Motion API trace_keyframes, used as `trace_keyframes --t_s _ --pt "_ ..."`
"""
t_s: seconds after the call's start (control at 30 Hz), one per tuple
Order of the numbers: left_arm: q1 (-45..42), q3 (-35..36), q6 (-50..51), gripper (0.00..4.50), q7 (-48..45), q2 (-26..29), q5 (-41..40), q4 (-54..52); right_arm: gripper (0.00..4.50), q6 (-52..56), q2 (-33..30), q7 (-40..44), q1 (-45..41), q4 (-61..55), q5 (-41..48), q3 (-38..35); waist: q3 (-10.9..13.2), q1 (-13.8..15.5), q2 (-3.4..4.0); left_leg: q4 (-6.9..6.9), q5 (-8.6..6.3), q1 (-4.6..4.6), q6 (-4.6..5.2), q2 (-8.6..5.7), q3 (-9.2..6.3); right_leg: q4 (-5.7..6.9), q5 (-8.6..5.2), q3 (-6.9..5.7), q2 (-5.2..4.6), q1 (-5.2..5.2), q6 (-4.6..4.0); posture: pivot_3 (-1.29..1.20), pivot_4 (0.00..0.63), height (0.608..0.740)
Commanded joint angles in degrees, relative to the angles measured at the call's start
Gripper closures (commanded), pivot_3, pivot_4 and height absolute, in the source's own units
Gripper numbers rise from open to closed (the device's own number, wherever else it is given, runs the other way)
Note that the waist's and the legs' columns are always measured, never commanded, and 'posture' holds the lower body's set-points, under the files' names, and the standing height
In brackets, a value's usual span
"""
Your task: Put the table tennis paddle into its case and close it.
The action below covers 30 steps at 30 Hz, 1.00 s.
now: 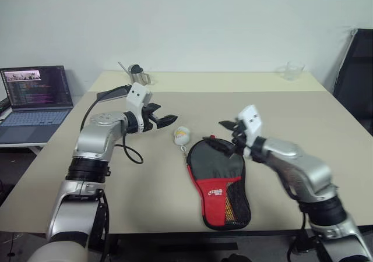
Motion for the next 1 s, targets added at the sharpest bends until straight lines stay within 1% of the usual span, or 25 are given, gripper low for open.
trace_keyframes --t_s 0.03,0.07,0.1,0.17,0.27,0.4,0.5,0.7,0.73,0.77,0.8,0.87,1.0 --pt "-3.3 0.1 1.3 0.00 2.9 -2.5 1.1 2.1 0.01 -6.6 3.0 -0.6 1.4 4.7 -5.2 1.9 0.0 0.0 -0.03 0.10 -0.01 -0.32 0.02 -0.07 0.00 -0.01 0.06 0.04 -0.03 -0.31 0.09 0.00 0.150 0.740" --pt "-3.7 0.1 2.1 0.00 3.3 -3.4 1.1 2.9 0.01 -7.4 4.0 -0.6 1.9 6.5 -6.3 2.4 0.0 0.0 -0.03 0.19 -0.01 -0.68 0.02 -0.10 0.03 0.02 0.13 0.09 -0.04 -0.70 0.19 0.00 0.150 0.740" --pt "-4.1 0.2 2.7 0.00 3.8 -4.5 1.0 3.8 0.01 -8.1 4.8 -0.3 2.5 8.6 -7.1 2.9 0.0 -0.1 -0.03 0.21 0.00 -0.82 0.02 -0.12 0.06 0.01 0.18 0.12 -0.05 -0.84 0.24 0.00 0.150 0.740" --pt "-4.5 0.2 3.4 0.00 3.6 -5.7 0.9 5.0 0.01 -7.6 5.8 0.4 3.2 11.4 -7.8 3.1 0.0 -0.2 -0.03 0.20 0.00 -0.81 0.02 -0.12 0.05 -0.01 0.18 0.10 -0.12 -0.83 0.24 0.00 0.150 0.740" --pt "-4.2 -1.8 4.0 0.00 4.0 -6.6 3.0 7.1 0.01 -7.5 6.0 1.5 4.1 14.7 -10.2 4.1 0.0 -0.6 -0.01 0.18 0.00 -0.76 0.02 -0.09 0.06 0.04 0.18 0.12 -0.17 -0.83 0.23 0.00 0.150 0.740" --pt "-3.5 -3.7 5.2 0.00 7.0 -8.0 6.1 11.0 0.01 -7.6 6.8 2.4 4.9 15.3 -11.2 3.6 -0.1 -0.8 -0.02 0.17 0.00 -0.46 0.02 -0.10 0.16 0.27 0.18 0.15 -0.15 -0.70 0.23 0.00 0.150 0.740" --pt "-3.2 -4.7 2.9 0.00 9.9 -8.8 8.9 13.8 0.01 -7.2 7.5 2.9 5.1 14.8 -11.6 3.4 -0.1 -0.8 -0.03 0.20 0.01 -0.38 0.01 -0.09 0.19 0.52 0.17 0.17 -0.14 -0.73 0.23 0.00 0.150 0.740" --pt "-4.8 -4.5 -4.7 0.00 11.2 -13.6 10.3 22.7 0.01 -6.2 7.7 4.2 5.5 13.9 -12.8 3.6 -0.2 -0.6 -0.08 0.21 0.06 -0.12 -0.07 -0.11 0.20 0.71 0.18 0.18 -0.16 -0.54 0.22 0.00 0.150 0.740" --pt "-5.7 -4.2 -6.1 0.39 11.7 -14.1 10.7 24.6 0.00 -6.1 7.6 4.4 5.5 13.7 -13.0 3.6 -0.2 -0.4 -0.10 0.21 0.06 -0.02 -0.07 -0.10 0.19 0.71 0.18 0.17 -0.16 -0.43 0.22 0.00 0.150 0.740" --pt "-6.8 -3.9 -7.6 0.61 12.3 -14.6 11.0 26.9 0.00 -5.9 7.5 4.6 5.6 13.6 -13.1 3.6 -0.2 -0.3 -0.10 0.21 0.05 0.07 -0.06 -0.10 0.17 0.70 0.18 0.15 -0.16 -0.31 0.22 0.00 0.150 0.740" --pt "-7.9 -3.6 -9.1 0.94 12.9 -15.1 11.4 29.2 0.00 -5.8 7.4 4.8 5.6 13.5 -13.2 3.6 -0.2 -0.3 -0.10 0.19 0.04 0.27 -0.05 -0.10 0.14 0.64 0.17 0.13 -0.16 -0.05 0.22 0.00 0.150 0.740" --pt "-10.2 -3.3 -12.3 1.69 14.0 -15.6 12.2 33.9 0.00 -5.5 7.4 5.1 5.6 13.2 -13.5 3.6 -0.3 -0.3 -0.11 0.18 -0.07 0.53 0.14 -0.11 0.03 0.50 0.17 0.07 -0.04 0.33 0.24 0.00 0.150 0.740" --pt "-15.0 -3.3 -19.0 3.14 15.6 -15.2 14.4 41.9 0.00 -4.3 7.2 5.6 6.1 11.6 -14.0 3.7 -0.2 -0.5 -0.12 0.19 -0.05 0.52 0.12 -0.10 0.05 0.53 0.17 0.07 -0.02 0.28 0.24 0.00 0.150 0.740"
